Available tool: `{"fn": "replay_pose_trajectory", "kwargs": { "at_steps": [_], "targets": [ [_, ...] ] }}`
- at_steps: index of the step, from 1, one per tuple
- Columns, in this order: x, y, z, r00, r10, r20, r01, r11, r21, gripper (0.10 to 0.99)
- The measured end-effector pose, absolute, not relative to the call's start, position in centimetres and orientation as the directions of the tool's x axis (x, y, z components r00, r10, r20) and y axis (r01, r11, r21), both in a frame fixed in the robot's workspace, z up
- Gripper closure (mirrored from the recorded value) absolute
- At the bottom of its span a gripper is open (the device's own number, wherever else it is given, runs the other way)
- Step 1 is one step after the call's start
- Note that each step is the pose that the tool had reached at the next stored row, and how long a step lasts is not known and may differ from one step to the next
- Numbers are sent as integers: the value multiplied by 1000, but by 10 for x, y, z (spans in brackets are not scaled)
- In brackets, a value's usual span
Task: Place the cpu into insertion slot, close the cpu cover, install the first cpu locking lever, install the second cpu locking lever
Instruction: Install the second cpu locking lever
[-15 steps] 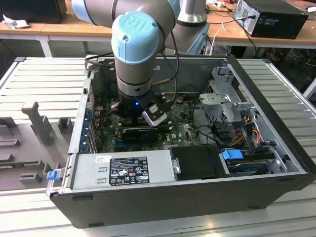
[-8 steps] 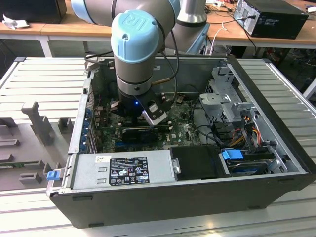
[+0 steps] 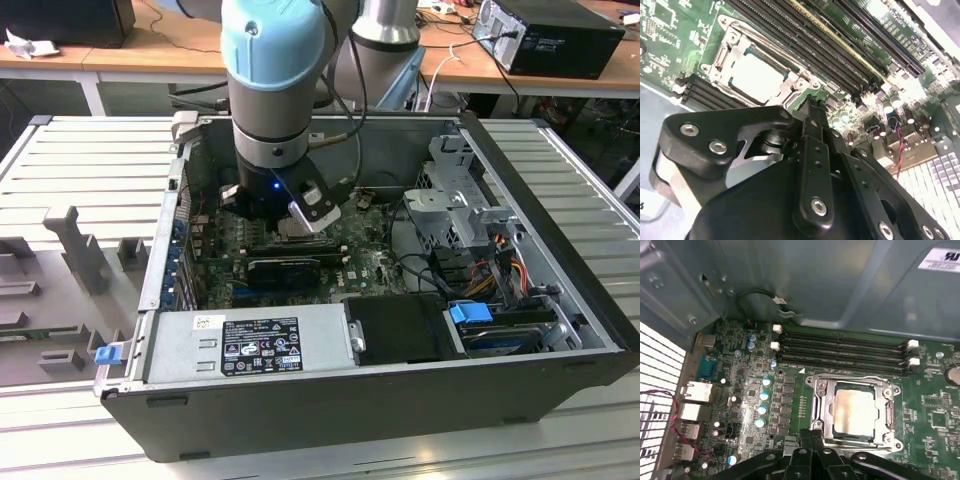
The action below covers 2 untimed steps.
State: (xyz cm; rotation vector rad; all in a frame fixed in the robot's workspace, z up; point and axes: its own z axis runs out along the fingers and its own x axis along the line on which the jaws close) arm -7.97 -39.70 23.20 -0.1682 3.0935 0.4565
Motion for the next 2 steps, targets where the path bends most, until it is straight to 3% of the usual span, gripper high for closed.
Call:
{"fn": "replay_pose_trajectory", "kwargs": {
  "at_steps": [2],
  "targets": [
    [-80,-397,232,-994,-105,-26,-108,952,288,980]
  ]
}}
